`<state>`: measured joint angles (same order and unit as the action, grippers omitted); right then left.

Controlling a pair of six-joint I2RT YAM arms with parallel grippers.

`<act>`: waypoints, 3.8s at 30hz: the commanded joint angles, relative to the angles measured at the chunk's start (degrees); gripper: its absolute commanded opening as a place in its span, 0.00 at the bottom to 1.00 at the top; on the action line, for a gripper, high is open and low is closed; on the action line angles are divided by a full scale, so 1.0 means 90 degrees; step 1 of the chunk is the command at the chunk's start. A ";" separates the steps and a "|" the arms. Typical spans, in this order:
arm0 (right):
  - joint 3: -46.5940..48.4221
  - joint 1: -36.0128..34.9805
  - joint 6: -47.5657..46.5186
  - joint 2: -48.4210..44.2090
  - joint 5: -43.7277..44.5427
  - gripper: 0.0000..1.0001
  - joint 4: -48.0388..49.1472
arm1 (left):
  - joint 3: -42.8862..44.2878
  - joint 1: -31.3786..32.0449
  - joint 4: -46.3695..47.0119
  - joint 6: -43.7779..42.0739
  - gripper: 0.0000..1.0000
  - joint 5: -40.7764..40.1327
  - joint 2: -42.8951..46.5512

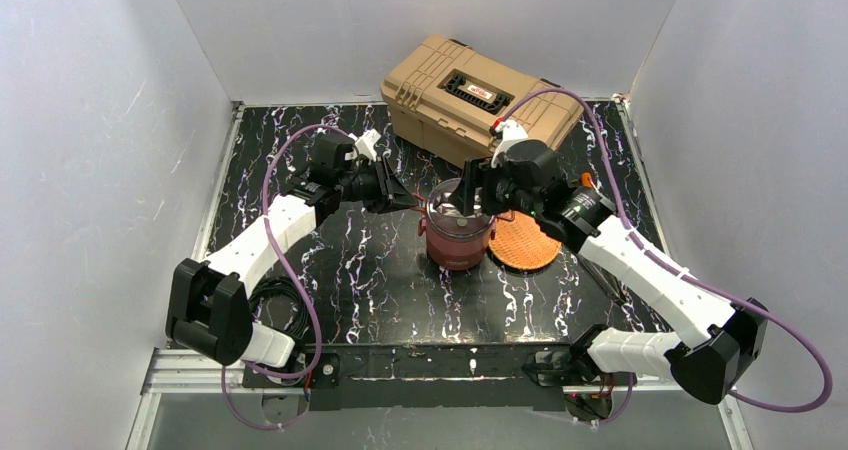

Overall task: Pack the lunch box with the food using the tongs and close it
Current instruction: Close the box lid on the packing box, then close the fastener on the packing box.

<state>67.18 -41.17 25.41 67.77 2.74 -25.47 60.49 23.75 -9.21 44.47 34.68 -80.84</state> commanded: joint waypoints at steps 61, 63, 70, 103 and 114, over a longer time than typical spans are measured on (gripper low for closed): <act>0.2014 -0.2187 0.0978 0.1880 0.4617 0.98 -0.1864 | 0.0621 -0.0226 -0.1687 -0.2285 0.63 -0.0606 0.0268; 0.2065 -0.2224 0.1012 0.2010 0.4760 0.98 -0.1958 | 0.0613 -0.0229 -0.1709 -0.2308 0.64 -0.0605 0.0288; 0.2024 -0.2339 0.1184 0.2235 0.5297 0.98 -0.2290 | 0.0550 -0.0226 -0.1674 -0.2323 0.61 -0.0539 0.0349; 0.0931 -0.2340 0.1326 0.2046 0.4907 0.93 -0.1815 | 0.0554 -0.0166 -0.1231 -0.1895 0.28 -0.0042 -0.0727; 0.0769 -0.2340 0.1295 0.2170 0.4854 0.91 -0.1717 | 0.0745 0.0020 -0.1042 -0.1680 0.25 0.0035 -0.1075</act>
<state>77.60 -62.43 34.46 84.77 50.72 -37.21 65.93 23.27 -19.11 28.62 32.93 -90.06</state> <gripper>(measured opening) 0.945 0.260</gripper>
